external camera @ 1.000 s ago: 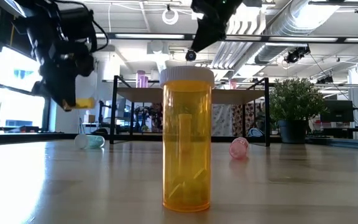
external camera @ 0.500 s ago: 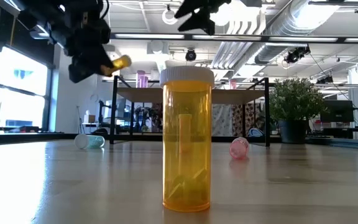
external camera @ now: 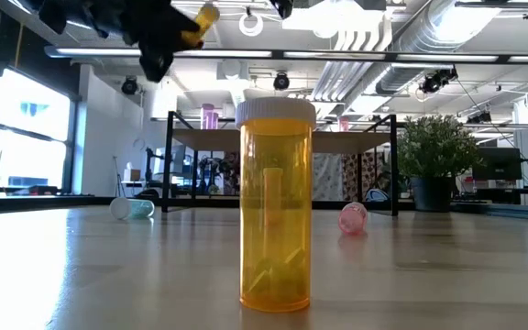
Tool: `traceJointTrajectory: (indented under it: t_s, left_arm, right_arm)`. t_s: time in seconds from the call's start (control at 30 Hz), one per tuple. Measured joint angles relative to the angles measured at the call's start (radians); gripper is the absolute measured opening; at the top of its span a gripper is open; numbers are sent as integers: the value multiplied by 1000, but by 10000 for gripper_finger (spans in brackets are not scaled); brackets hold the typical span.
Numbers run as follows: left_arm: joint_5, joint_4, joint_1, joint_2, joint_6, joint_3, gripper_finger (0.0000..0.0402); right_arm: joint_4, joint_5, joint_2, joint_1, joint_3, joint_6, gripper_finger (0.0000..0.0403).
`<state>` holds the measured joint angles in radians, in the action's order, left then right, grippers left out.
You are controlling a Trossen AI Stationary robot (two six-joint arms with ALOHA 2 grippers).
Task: Pick and place medicine bottles onto shelf by color
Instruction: Put the left yellow pill bottle on the shelf aligned with the yellow pill bottle
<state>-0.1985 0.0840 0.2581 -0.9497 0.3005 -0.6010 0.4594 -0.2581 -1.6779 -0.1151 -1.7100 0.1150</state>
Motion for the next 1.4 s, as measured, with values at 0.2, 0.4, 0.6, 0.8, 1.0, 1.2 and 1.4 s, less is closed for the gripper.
traceJointTrajectory:
  t_s: [0.2, 0.4, 0.6, 0.8, 1.0, 1.2, 1.4]
  left_arm:
    - [0, 120, -18, 0, -57, 0, 97]
    - [0, 204, -31, -1, -103, 0, 97]
    - [30, 272, -31, -16, -96, -1, 97]
    - [75, 280, -31, -29, -94, -1, 97]
    - [92, 326, -31, -39, -91, -1, 97]
    - [94, 322, -31, -79, -75, -19, 97]
    - [81, 324, -31, -149, -93, -75, 97]
  right_arm:
    - [-61, 59, 0, 25, 0, 0, 184]
    - [-84, 100, 0, 29, 0, 0, 184]
    - [-104, 85, 0, 29, 0, 16, 184]
    - [-120, 84, 0, 29, 0, 50, 184]
    - [-116, 89, -4, 29, 0, 65, 184]
    - [-112, 117, -4, 29, 0, 68, 184]
    - [-90, 117, -4, 29, 0, 68, 184]
